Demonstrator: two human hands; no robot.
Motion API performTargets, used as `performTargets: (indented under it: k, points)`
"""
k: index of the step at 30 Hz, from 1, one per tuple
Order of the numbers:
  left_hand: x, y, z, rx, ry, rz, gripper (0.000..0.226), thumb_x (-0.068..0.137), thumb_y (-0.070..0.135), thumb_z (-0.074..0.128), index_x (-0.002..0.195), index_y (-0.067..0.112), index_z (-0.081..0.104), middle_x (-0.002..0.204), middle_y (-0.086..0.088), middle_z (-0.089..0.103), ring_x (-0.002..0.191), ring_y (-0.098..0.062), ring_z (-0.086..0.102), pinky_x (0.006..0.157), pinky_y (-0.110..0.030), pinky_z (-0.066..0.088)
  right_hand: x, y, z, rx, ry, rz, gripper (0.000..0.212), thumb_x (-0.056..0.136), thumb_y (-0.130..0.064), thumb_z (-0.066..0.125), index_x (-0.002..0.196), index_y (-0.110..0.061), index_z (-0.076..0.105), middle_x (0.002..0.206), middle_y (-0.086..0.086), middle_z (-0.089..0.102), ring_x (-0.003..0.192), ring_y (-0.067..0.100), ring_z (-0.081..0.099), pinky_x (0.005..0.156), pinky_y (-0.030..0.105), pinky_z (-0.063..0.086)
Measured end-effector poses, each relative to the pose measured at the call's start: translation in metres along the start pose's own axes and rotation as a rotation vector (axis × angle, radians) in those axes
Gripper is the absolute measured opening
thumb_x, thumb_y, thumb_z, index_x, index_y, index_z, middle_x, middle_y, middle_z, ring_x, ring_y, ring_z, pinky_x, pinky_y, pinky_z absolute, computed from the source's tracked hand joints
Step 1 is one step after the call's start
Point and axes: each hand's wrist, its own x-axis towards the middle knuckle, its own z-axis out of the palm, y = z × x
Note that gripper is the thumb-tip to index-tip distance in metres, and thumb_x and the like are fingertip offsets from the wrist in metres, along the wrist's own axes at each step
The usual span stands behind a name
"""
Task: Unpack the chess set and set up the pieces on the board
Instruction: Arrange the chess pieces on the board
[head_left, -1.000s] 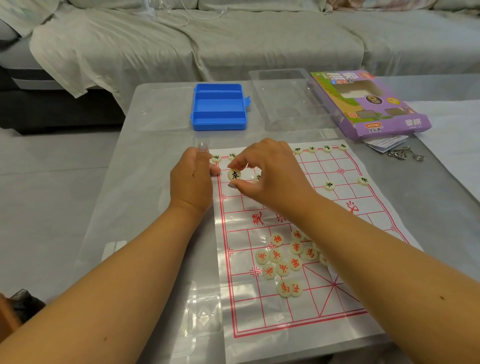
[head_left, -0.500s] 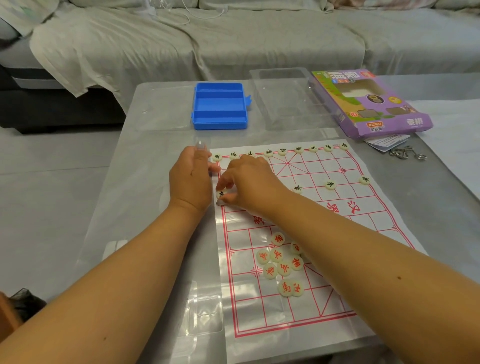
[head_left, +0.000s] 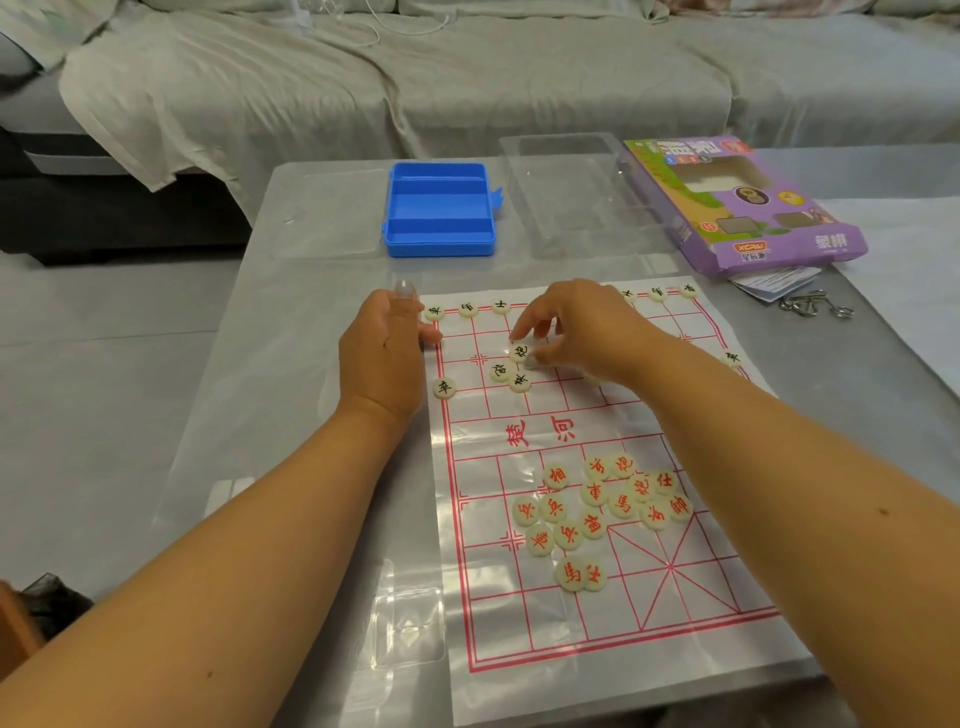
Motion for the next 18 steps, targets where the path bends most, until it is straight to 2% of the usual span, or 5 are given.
performTargets:
  k: [7,10,12,15,18]
  points:
    - [-0.001,0.0,0.0,-0.008,-0.003,0.007,0.044,0.099,0.047,0.025,0.1,0.014,0.054,0.091,-0.007,0.068,0.088,-0.016,0.063,0.068,-0.013,0.039,-0.001,0.016,-0.002,0.042,0.098,0.001,0.026,0.081,-0.033,0.071,0.106,-0.028,0.069,0.097,-0.006,0.061,0.088,0.012,0.053,0.088,0.035,0.046]
    - [-0.001,-0.001,0.0,0.009,-0.006,0.023,0.043,0.099,0.046,0.024,0.102,0.014,0.053,0.093,-0.008,0.068,0.09,-0.017,0.062,0.068,-0.013,0.038,-0.014,0.06,-0.02,0.166,0.306,0.159,0.021,0.079,-0.032,0.073,0.099,-0.026,0.07,0.088,-0.005,0.061,0.076,0.011,0.053,0.07,0.027,0.041]
    - [-0.001,-0.001,0.0,0.02,-0.005,0.029,0.043,0.1,0.045,0.024,0.103,0.014,0.053,0.092,-0.008,0.068,0.088,-0.016,0.061,0.068,-0.012,0.037,-0.025,0.091,-0.026,0.212,0.371,0.318,0.021,0.079,-0.031,0.074,0.098,-0.023,0.07,0.084,-0.003,0.061,0.073,0.015,0.054,0.07,0.028,0.044]
    - [-0.001,0.0,0.001,0.026,-0.001,0.034,0.046,0.1,0.044,0.024,0.107,0.011,0.054,0.092,-0.009,0.068,0.086,-0.013,0.059,0.066,-0.011,0.035,-0.037,0.123,-0.025,0.174,0.323,0.461,0.023,0.076,-0.033,0.076,0.096,-0.023,0.07,0.076,-0.006,0.059,0.076,0.018,0.056,0.079,0.037,0.049]
    - [-0.003,0.001,0.001,0.04,0.002,0.038,0.048,0.1,0.044,0.023,0.11,0.009,0.055,0.094,-0.009,0.068,0.087,-0.014,0.059,0.065,-0.01,0.034,-0.045,0.133,-0.02,0.142,0.276,0.501,0.02,0.075,-0.038,0.076,0.091,-0.029,0.068,0.078,-0.007,0.06,0.08,0.017,0.057,0.079,0.034,0.047]
